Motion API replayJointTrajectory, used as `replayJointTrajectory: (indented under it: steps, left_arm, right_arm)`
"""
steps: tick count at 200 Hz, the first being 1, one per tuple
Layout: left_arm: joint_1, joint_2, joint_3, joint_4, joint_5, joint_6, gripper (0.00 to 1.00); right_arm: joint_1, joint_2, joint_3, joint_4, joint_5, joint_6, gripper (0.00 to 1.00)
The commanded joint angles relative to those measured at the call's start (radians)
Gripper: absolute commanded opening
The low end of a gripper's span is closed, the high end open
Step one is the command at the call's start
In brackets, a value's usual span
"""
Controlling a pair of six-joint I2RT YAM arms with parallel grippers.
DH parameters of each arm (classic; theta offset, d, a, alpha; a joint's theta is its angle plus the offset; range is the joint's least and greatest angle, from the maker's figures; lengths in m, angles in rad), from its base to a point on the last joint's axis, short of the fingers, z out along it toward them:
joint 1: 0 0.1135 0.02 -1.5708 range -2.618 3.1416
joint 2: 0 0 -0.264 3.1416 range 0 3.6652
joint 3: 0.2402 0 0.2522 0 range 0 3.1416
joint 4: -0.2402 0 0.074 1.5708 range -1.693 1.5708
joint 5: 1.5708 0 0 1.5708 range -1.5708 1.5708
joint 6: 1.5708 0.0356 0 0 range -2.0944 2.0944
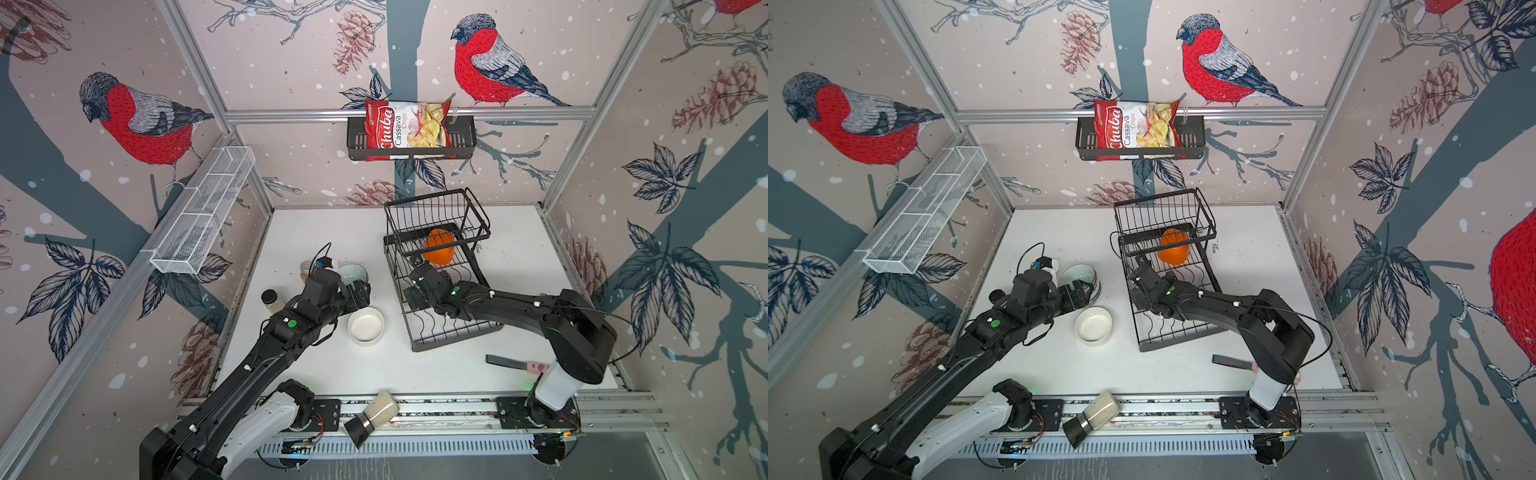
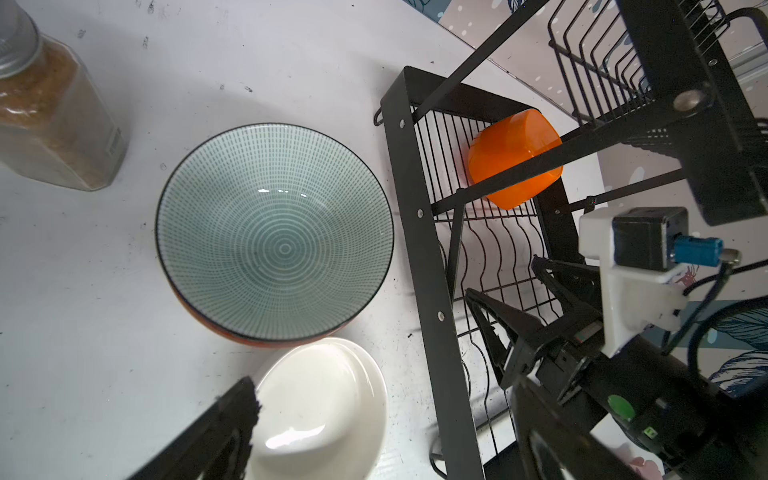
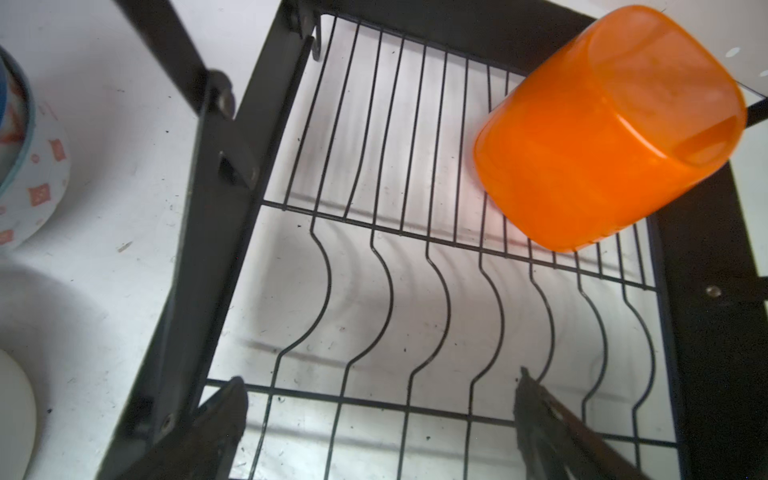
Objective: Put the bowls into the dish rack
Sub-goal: 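Open the right gripper and release the orange bowl in the rack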
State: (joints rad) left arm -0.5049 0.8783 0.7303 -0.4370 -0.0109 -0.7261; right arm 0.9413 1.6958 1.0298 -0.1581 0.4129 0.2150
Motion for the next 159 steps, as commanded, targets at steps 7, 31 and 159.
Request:
replayJointTrajectory:
  steps: [7,31,159]
  left_arm:
    - [0.002,0.001,0.001,0.000,-0.010,0.017,0.95]
    - [0.002,-0.002,0.004,-0.005,-0.013,0.022,0.95]
    - [0.002,0.005,0.022,-0.157,-0.003,0.016,0.95]
  right_arm:
    - [0.015,0.000,-0.021,0.030,0.008,0.017,1.00]
    - [0.021,-0.011,-0.040,0.021,-0.007,0.016,1.00]
    - [0.043,-0.164,-0.094,-0.050,-0.160,0.012,0.99]
